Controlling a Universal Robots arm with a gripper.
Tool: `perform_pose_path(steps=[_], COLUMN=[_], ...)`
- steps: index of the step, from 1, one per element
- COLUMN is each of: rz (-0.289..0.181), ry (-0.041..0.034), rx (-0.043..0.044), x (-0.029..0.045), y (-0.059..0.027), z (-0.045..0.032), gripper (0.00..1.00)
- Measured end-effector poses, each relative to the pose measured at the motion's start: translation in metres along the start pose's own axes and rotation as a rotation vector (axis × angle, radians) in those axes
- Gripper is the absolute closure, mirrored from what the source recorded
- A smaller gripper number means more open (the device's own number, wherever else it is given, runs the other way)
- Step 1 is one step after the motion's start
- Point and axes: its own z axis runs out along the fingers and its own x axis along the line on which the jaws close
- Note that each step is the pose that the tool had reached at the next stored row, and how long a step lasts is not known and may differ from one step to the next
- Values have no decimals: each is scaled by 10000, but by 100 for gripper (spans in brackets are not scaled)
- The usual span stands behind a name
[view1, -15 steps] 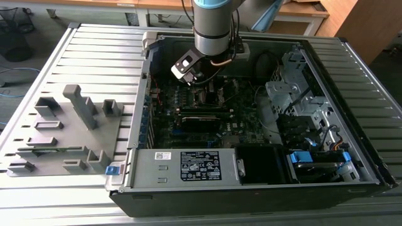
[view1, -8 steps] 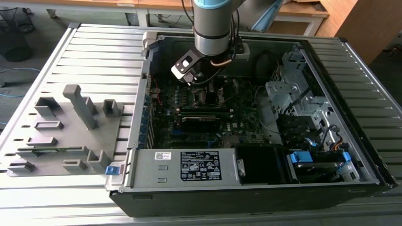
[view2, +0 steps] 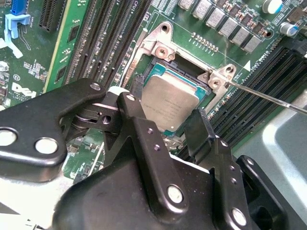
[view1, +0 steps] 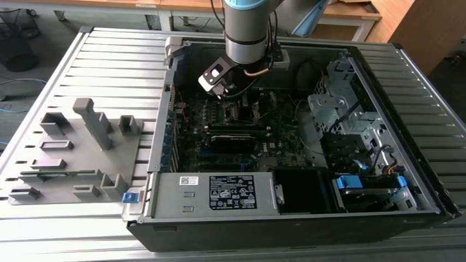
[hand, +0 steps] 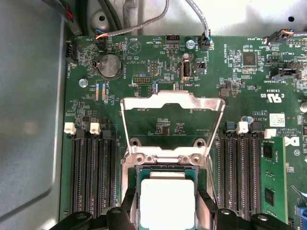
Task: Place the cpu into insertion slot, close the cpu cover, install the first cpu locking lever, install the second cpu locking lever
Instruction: 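Place the cpu into insertion slot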
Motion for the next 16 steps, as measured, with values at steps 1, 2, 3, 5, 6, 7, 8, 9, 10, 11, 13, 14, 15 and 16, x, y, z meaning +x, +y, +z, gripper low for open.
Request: perform_pose_path(steps=[1,2,3,5,6,7,8,9,10,11,13,14,15,16], rz=[0,1,1,1,1,0,0,0,0,0,0,0,0,0], ry=[2,3,2,3,2,1,2,3,3,5,6,4,2,3], rx=[-1,-1,-1,-2,-1,0,-1,-1,-1,-2,-3,-2,-1,-2], x=[0,1,1,1,1,1,1,1,1,2,2,1,1,1], y=[1,2,4,6,8,10,11,12,12,13,13,12,13,13], z=[-10,-27,-46,-85,-105,-124,-140,-152,-158,-159,-159,-160,-161,-161], gripper=[39,39,39,39,39,39,39,39,39,39,39,39,39,39])
